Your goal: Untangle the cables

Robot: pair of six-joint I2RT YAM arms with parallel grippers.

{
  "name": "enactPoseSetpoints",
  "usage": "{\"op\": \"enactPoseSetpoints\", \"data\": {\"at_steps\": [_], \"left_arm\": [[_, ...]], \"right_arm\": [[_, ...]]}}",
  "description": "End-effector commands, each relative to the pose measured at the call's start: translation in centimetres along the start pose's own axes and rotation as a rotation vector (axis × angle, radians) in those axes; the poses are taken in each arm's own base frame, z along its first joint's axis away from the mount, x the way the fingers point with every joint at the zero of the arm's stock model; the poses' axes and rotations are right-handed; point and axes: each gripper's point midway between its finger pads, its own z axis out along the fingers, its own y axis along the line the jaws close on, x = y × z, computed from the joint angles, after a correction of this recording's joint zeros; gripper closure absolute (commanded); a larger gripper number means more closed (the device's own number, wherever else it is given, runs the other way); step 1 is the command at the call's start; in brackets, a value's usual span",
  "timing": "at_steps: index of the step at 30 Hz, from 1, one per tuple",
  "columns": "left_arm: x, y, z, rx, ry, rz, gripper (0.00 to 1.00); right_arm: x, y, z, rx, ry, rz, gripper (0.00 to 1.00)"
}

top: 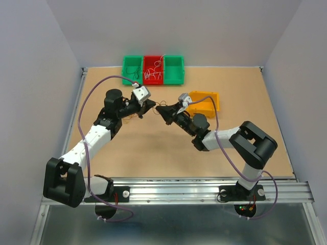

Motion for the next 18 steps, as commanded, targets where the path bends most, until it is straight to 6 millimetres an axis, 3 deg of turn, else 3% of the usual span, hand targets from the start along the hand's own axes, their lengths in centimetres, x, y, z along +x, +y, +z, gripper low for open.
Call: {"op": "enactPoseSetpoints", "data": {"at_steps": [1, 6, 11, 18], "left_arm": [[-1.2, -0.4, 0.1, 0.021, -0.028, 0.011, 0.96], [-0.2, -0.2, 0.8, 0.039, 0.031, -0.078, 0.96], [0.2, -0.4, 1.1, 0.059, 0.060, -0.128, 0.96], [0.3, -1.0, 1.2, 0.088, 0.075, -0.170, 0.96]], "right_arm": [[-2.1, 0.9, 0.3, -0.051, -0.076, -0.066, 1.00], [-0.9, 1.2, 0.5, -0.089, -0.052, -0.131, 0.98], [0.3, 1.0, 0.7, -0.105, -0.032, -0.184, 0.89], [1.0, 0.7, 1.1, -0.101, -0.023, -0.203, 0.89]]}}
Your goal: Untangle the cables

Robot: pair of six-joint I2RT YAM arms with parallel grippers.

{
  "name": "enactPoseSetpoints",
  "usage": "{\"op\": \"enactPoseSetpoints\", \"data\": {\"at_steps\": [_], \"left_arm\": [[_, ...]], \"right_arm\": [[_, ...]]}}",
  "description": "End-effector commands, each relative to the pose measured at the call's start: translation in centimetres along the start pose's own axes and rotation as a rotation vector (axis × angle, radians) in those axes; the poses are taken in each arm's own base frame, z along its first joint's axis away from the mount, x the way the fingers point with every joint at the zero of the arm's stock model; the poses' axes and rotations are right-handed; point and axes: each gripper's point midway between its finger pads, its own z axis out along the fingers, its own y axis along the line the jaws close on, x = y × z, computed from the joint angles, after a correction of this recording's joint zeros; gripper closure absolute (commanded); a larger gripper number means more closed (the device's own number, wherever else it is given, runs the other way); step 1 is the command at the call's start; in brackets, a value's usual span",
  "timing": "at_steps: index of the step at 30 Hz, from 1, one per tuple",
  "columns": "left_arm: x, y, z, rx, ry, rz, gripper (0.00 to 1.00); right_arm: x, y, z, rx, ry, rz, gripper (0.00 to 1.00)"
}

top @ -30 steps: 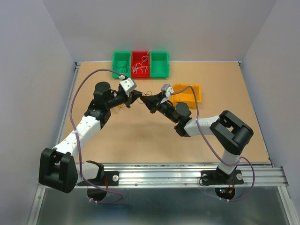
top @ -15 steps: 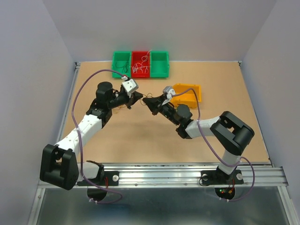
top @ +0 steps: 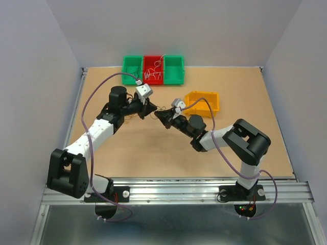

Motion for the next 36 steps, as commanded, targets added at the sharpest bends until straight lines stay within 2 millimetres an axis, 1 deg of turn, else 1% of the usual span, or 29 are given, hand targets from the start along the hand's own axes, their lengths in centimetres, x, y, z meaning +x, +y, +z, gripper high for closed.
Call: {"op": "enactPoseSetpoints", "data": {"at_steps": [1, 10, 11, 16, 17, 22, 25, 28, 29, 31, 34, 36], "left_arm": [[-2.5, -0.9, 0.0, 0.051, -0.041, 0.001, 0.96], [-1.9, -1.1, 0.5, 0.085, -0.010, -0.044, 0.96], [-1.8, -1.0, 0.6, 0.085, -0.004, -0.050, 0.96], [-1.5, -1.1, 0.8, 0.096, 0.007, -0.062, 0.96], [-1.5, -1.2, 0.8, 0.100, 0.007, -0.065, 0.96], [-1.3, -1.3, 1.0, 0.119, 0.019, -0.077, 0.96], [-1.0, -1.4, 1.1, 0.127, 0.033, -0.084, 0.96], [-0.8, -1.4, 1.2, 0.140, 0.044, -0.091, 0.96], [-0.9, -1.5, 1.2, 0.143, 0.044, -0.090, 0.96], [-0.8, -1.4, 1.3, 0.142, 0.049, -0.092, 0.95], [-0.7, -1.3, 1.3, 0.137, 0.049, -0.084, 0.94], [-0.9, -1.1, 1.1, 0.124, 0.046, -0.067, 0.89]], "right_arm": [[-2.7, 0.0, 1.3, -0.011, -0.103, -0.054, 0.89], [-2.3, -0.1, 1.5, -0.008, -0.095, -0.053, 0.82], [-2.2, -0.3, 1.5, -0.006, -0.095, -0.082, 0.80], [-2.1, -0.3, 1.5, -0.001, -0.092, -0.084, 0.78], [-2.1, -0.4, 1.5, 0.003, -0.091, -0.087, 0.73], [-2.0, -0.7, 1.5, 0.019, -0.092, -0.086, 0.73], [-2.1, -0.9, 1.5, 0.029, -0.092, -0.087, 0.75], [-2.0, -1.0, 1.4, 0.039, -0.091, -0.088, 0.80], [-1.9, -1.2, 1.5, 0.042, -0.090, -0.088, 0.90], [-1.9, -1.2, 1.5, 0.048, -0.090, -0.088, 0.98], [-1.9, -1.3, 1.5, 0.048, -0.090, -0.091, 1.00], [-1.8, -1.0, 1.4, 0.034, -0.088, -0.090, 0.99]]}}
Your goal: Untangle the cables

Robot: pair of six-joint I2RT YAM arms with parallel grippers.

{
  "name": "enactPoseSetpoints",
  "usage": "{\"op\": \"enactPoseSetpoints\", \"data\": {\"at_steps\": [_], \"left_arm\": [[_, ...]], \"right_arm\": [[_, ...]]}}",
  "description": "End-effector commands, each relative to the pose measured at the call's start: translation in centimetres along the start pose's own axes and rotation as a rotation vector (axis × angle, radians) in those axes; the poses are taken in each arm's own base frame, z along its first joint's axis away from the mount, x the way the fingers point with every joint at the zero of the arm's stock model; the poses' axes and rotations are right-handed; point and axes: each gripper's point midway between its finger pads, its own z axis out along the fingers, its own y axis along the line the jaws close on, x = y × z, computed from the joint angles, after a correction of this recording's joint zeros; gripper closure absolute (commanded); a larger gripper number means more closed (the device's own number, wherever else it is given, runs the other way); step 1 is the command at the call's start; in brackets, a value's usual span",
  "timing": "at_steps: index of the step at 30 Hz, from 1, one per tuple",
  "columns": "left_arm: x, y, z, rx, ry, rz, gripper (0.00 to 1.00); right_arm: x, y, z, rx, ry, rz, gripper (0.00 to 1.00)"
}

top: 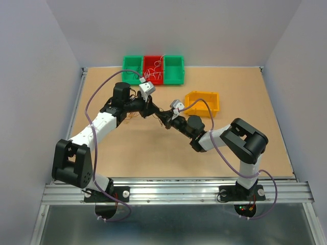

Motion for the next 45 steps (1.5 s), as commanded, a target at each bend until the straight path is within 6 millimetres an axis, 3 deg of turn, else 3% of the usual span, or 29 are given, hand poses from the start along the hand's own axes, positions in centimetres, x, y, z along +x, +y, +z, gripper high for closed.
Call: {"op": "enactPoseSetpoints", "data": {"at_steps": [1, 3, 4, 6, 7, 10, 13, 15, 16, 18, 32, 39, 45], "left_arm": [[-2.0, -0.6, -0.3, 0.022, -0.032, 0.057, 0.85], [-2.3, -0.2, -0.6, -0.012, -0.042, 0.070, 0.75], [-2.6, 0.1, -0.8, -0.030, -0.059, 0.084, 0.62], [-3.1, 0.3, -1.5, -0.064, -0.089, 0.101, 0.53], [-3.4, 1.1, -2.1, -0.105, -0.109, 0.092, 0.45], [-5.2, 3.4, -4.4, -0.231, -0.209, 0.097, 0.35], [-6.0, 5.2, -6.4, -0.340, -0.263, 0.078, 0.32], [-6.7, 6.5, -8.1, -0.416, -0.307, 0.075, 0.31], [-7.2, 6.7, -8.6, -0.435, -0.329, 0.092, 0.30], [-7.1, 6.4, -9.1, -0.435, -0.343, 0.127, 0.26], [-6.4, 3.3, -9.2, -0.336, -0.402, 0.305, 0.12], [-5.5, 1.7, -8.4, -0.249, -0.460, 0.368, 0.04], [-5.7, 1.5, -7.6, -0.239, -0.479, 0.397, 0.03]], "right_arm": [[-3.8, 0.0, 1.4, -0.004, -0.129, -0.034, 0.99], [-3.8, 0.4, 1.3, -0.024, -0.127, -0.032, 0.99], [-3.8, 0.4, 1.3, -0.031, -0.127, -0.031, 0.99], [-3.8, 0.8, 1.3, -0.049, -0.128, -0.027, 1.00], [-3.9, 1.0, 1.3, -0.056, -0.129, -0.023, 0.99], [-4.0, 1.0, 1.4, -0.059, -0.128, 0.020, 0.99], [-4.9, 1.3, 2.4, -0.086, -0.135, 0.065, 0.99], [-4.1, 1.1, 3.3, -0.117, -0.086, 0.148, 0.99], [-5.4, 1.7, 4.2, -0.171, -0.104, 0.192, 0.99], [-5.3, 1.7, 4.9, -0.216, -0.093, 0.231, 0.99], [-12.3, -0.7, 7.9, -0.122, -0.224, 0.488, 0.99], [-15.2, -0.5, 7.7, -0.140, -0.270, 0.592, 1.00], [-16.1, 1.3, 7.1, -0.227, -0.256, 0.662, 0.99]]}}
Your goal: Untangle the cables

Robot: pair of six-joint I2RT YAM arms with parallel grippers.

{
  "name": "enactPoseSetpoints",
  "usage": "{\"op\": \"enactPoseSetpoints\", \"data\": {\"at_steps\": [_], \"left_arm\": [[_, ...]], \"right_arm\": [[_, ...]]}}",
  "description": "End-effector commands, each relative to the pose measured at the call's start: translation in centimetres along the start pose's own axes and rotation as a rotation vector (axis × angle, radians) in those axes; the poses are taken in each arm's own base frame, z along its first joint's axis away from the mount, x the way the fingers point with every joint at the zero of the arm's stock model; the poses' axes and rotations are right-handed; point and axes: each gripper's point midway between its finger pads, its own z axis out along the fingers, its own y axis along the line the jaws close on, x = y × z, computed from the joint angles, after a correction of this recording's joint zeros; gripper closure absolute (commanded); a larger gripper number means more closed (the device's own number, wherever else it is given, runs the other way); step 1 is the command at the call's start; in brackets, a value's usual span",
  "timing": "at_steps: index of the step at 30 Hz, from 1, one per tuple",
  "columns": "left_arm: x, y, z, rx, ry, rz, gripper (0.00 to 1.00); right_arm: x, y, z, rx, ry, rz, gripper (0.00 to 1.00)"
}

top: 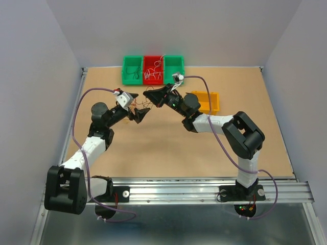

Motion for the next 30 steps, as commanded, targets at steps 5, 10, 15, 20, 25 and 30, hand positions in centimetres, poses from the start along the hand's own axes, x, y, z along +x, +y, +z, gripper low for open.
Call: {"op": "enactPoseSetpoints", "data": {"at_steps": [5, 10, 15, 20, 25, 30], "left_arm": [[-2.2, -0.8, 1.3, 0.041, -0.095, 0.087, 0.04], [-1.7, -0.4, 2.0, 0.018, -0.080, 0.077, 0.10], [-1.4, -0.1, 2.6, 0.020, -0.072, 0.069, 0.11], [-1.1, 0.5, 3.4, 0.013, -0.065, 0.054, 0.21], [-1.5, 0.4, 3.3, 0.016, -0.082, 0.069, 0.47], [-2.3, 0.2, 2.9, 0.011, -0.101, 0.092, 0.85]], "right_arm": [[-4.1, 5.9, 0.8, -0.167, -0.050, 0.097, 0.99], [-3.8, 6.7, 0.5, -0.194, -0.040, 0.110, 0.99], [-3.6, 7.3, 0.4, -0.211, -0.032, 0.117, 0.99], [-3.3, 7.6, 0.4, -0.224, -0.025, 0.134, 0.99], [-2.8, 7.4, 0.3, -0.215, -0.019, 0.149, 0.99], [-2.3, 6.7, 0.1, -0.189, -0.019, 0.158, 0.99]]}}
